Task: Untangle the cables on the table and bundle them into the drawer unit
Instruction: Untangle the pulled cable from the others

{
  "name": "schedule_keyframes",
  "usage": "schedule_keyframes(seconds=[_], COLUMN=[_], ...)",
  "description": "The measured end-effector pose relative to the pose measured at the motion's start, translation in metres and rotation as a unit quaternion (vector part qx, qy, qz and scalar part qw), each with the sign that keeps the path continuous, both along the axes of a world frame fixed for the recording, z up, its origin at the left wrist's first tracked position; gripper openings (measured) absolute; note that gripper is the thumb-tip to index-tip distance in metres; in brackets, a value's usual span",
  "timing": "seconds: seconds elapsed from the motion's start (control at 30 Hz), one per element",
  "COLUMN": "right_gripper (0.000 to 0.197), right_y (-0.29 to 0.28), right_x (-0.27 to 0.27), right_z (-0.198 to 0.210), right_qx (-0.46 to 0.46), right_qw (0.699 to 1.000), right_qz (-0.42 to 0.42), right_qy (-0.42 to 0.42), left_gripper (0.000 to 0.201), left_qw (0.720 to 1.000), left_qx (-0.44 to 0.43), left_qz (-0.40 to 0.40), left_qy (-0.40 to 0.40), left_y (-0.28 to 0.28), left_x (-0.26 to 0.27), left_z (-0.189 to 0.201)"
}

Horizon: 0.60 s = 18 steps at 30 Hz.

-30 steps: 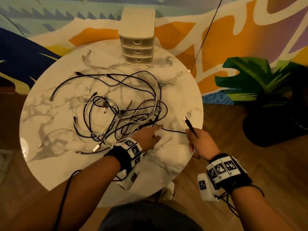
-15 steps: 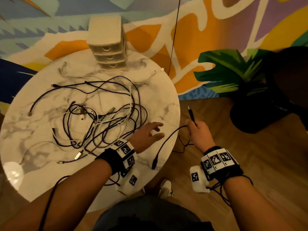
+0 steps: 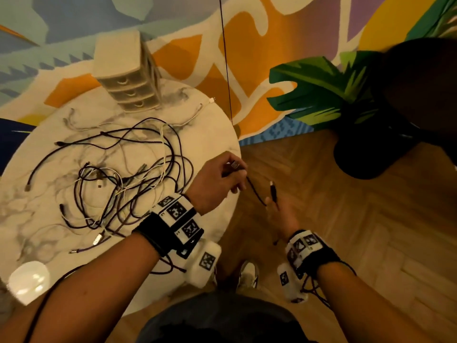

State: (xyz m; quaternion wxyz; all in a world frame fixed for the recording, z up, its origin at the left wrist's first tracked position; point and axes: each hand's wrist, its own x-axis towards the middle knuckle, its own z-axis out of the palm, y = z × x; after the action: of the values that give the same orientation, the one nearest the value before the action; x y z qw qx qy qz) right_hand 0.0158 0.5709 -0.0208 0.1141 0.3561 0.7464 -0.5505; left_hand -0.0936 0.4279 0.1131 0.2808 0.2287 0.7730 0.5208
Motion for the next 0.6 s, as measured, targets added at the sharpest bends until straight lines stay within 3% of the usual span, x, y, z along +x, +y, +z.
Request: schedule_keyframes(seconds=[0.1,0.2,0.3,0.43,0.6], right_gripper=[0.044,0.040,0.029,0.019,0.027], right_y=[-0.025,-0.014,0.009,0.007,0.007], right_x=[0.012,0.020,0.025,0.015,0.009], right_z=[-0.003,0.005,0.021,0.048,0.047], right_qx=[0.001,-0.015,-0.002,0.024,0.014], right_qw=[0.991,0.997,0.992,0.972,0.960], right_qz=[0.135,0.068,-0.003,0.047,0.024], right_qy=[0.000,0.031,0.130,0.231,0.280], left_gripper=[0.006,0.007,0.014,0.017,0.020], left_qw=[0.999,0.993,0.970,0.962,0.964], left_qx=[0.029,-0.041,-0.127,-0.157,-0.168], left_qz=[-0.017,-0.031,-0.047,-0.081,-0.029], left_qy=[-0.006,0.102,0.200,0.207,0.205], left_y=[0.029,0.036,0.031,0.046,0.053], left_x=[0.016,0.018,0.008,0.021,0.023], left_z=[0.011,0.005,-0.003,-0.004,-0.001])
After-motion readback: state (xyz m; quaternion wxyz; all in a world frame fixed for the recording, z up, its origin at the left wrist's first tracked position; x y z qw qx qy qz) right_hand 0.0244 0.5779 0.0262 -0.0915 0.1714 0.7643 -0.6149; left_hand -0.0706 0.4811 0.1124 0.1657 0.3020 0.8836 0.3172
